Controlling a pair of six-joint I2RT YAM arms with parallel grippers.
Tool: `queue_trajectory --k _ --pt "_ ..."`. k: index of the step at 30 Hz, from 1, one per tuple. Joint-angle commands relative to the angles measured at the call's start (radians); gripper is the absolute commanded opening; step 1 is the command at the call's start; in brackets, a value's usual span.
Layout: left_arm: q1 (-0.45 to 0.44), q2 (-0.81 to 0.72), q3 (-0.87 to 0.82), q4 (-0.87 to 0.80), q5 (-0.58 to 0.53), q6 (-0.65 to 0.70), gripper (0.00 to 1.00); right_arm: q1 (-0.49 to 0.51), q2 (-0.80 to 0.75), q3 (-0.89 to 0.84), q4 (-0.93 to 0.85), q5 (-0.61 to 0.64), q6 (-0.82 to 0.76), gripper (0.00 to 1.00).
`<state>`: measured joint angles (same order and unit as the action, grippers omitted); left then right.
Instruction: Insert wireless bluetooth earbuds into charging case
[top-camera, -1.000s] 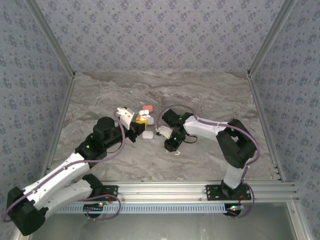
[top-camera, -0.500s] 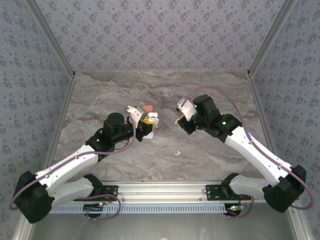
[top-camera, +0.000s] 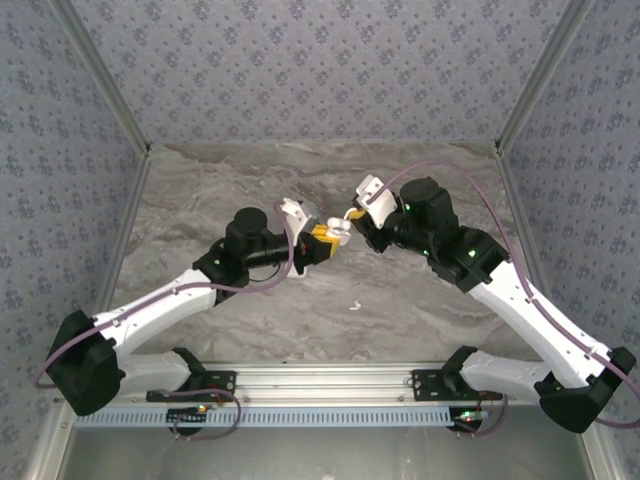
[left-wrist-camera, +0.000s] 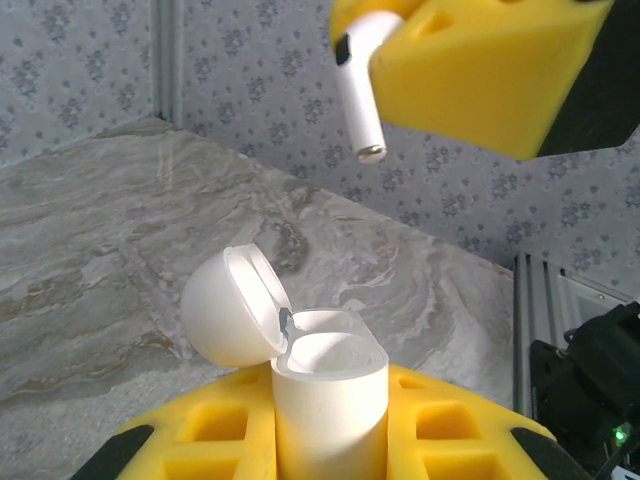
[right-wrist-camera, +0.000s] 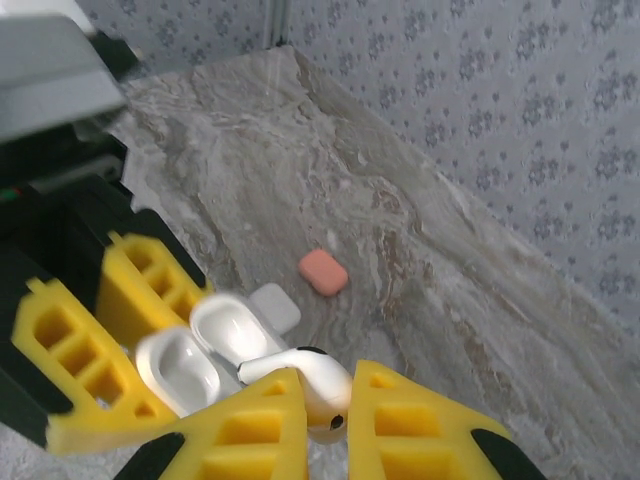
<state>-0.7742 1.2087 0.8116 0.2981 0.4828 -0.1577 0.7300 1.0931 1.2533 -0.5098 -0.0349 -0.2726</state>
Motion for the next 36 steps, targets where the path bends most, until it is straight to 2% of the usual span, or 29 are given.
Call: queue_trajectory --k 1,13,27,36 --pt "-0.005 0.012 0.047 0.046 0.048 0.023 0.0 0.017 0.019 0.021 -0.003 0.037 -0.035 0.14" --pt "-0.005 0.009 0.052 0.038 0.036 0.037 0.0 0.063 0.032 -0.005 -0.018 0.018 -0.011 0.14" --pt "-0.005 -0.008 0.041 0.043 0.018 0.034 0.0 0.068 0.044 -0.033 -0.036 0.023 0.0 0.14" --pt "-0.004 -0.012 0.04 0.057 0.022 0.03 0.0 0.06 0.042 -0.045 -0.033 -0.072 0.014 0.15"
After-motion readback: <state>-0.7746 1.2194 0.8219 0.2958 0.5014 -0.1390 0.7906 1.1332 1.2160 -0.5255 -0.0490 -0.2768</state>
